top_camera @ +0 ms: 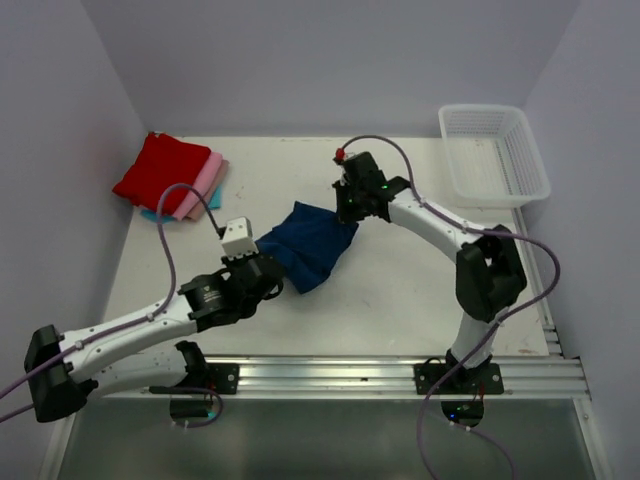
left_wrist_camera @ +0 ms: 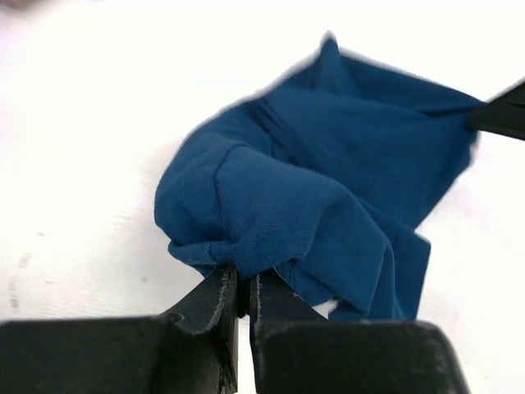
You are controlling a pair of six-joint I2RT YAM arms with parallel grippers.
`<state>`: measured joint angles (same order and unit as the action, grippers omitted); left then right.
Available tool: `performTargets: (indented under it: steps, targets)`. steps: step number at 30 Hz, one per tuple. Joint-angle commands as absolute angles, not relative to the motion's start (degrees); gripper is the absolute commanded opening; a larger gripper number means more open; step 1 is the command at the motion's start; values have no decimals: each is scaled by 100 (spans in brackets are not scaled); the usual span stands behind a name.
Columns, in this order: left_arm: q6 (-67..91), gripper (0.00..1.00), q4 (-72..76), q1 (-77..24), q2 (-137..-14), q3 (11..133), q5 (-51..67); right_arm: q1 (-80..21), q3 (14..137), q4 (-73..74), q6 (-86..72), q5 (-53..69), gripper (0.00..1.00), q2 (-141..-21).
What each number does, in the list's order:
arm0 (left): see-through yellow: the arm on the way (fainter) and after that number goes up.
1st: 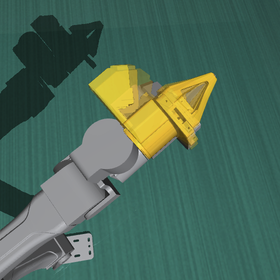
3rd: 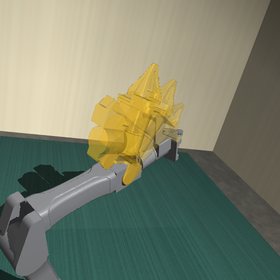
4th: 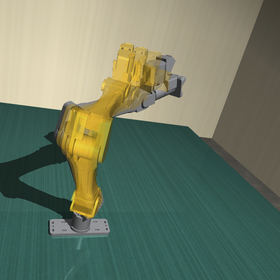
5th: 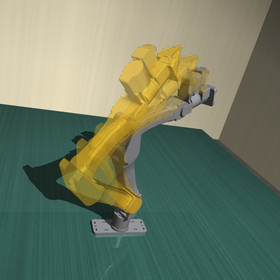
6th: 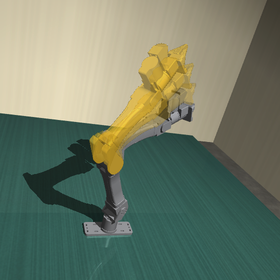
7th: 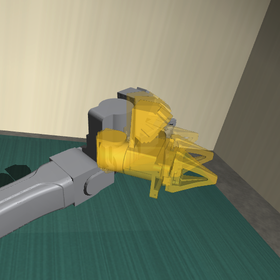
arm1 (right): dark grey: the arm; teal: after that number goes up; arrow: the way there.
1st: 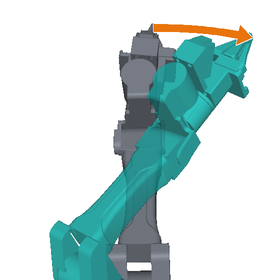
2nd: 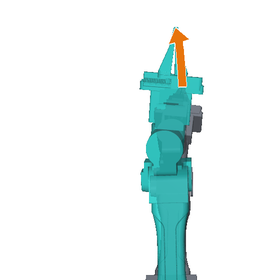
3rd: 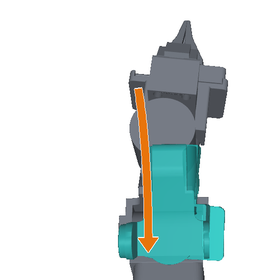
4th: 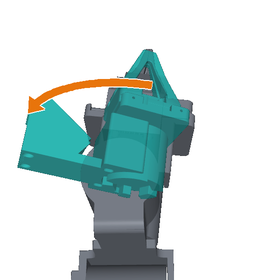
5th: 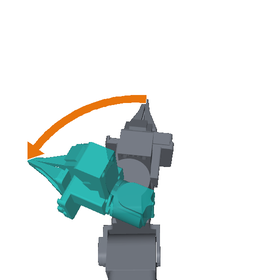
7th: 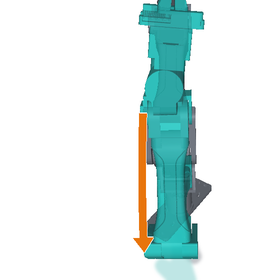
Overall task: Fold and stack the t-shirts
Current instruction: Flatten out the tshirt
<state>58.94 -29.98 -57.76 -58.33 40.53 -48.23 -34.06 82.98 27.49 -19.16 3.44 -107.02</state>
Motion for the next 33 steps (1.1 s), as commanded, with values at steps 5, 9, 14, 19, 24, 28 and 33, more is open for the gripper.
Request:
performTargets:
  steps: [5,9,14,19,24,28,33]
  targets:
    - [5863,0,-5394,-5766,-4677,5229,-6476,-2901,8139,3076,-1969,-1088,0,-8572]
    - [5740,0,-5695,-5766,-4518,5563,-6714,-2857,8130,3768,-2240,-1853,0,-8140]
    - [5687,0,-6152,-5766,-4509,6143,-6986,-2856,7832,4771,-2943,-2531,0,-7762]
    - [5082,0,-5890,-5766,-4369,6495,-7075,-3015,6393,4843,-3647,-2417,4,-6516]
    - [4527,0,-5389,-5766,-4386,6635,-6996,-3102,5784,4940,-3753,-1910,46,-6012]
    - [4219,0,-5063,-5766,-4578,6820,-6830,-3234,5441,4510,-3771,-1232,51,-5950]
    - [4025,0,-4896,-5766,-4728,6934,-6733,-3795,5282,3561,-3858,-519,50,-6362]
